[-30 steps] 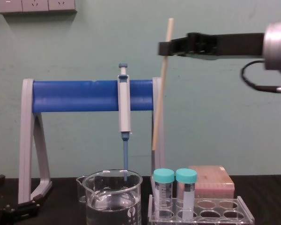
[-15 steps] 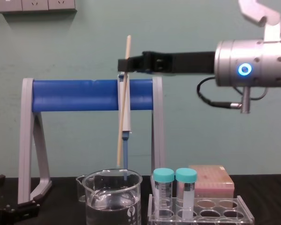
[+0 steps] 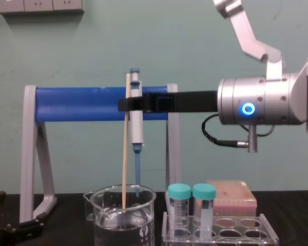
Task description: Hold the thermometer with one hand and immerse one end into the beaker, then reinsert it into the test tube rack.
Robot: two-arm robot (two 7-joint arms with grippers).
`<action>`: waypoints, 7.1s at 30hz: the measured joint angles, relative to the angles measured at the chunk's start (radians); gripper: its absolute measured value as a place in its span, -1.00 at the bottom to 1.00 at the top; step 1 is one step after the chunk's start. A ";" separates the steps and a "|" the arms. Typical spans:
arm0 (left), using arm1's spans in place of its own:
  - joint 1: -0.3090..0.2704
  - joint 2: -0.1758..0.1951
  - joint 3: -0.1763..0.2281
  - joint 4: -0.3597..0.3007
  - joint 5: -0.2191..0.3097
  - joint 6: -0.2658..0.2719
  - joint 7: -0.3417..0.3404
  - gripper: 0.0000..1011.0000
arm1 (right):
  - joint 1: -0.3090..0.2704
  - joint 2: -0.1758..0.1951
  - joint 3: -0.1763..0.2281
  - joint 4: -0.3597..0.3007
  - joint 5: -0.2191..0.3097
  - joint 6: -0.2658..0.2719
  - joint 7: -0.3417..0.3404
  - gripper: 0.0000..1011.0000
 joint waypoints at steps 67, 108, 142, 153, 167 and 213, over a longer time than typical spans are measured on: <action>0.000 0.000 0.000 0.000 0.000 0.000 0.000 0.99 | -0.019 -0.043 0.021 0.066 -0.096 -0.005 0.046 -0.89; 0.000 0.000 0.000 0.000 0.000 0.000 0.000 0.99 | -0.019 -0.043 0.021 0.066 -0.095 -0.005 0.045 -0.89; 0.000 0.000 0.000 0.000 0.000 0.000 0.000 0.99 | -0.019 -0.043 0.021 0.066 -0.095 -0.005 0.045 -0.89; 0.000 0.000 0.000 0.000 0.000 0.000 0.000 0.99 | -0.019 -0.043 0.021 0.066 -0.095 -0.005 0.045 -0.89; 0.000 0.000 0.000 0.000 0.000 0.000 0.000 0.99 | -0.019 -0.042 0.021 0.066 -0.095 -0.005 0.045 -0.89; 0.000 0.000 0.000 0.000 0.000 0.000 0.000 0.99 | -0.020 -0.043 0.030 0.064 -0.092 -0.018 0.062 -0.89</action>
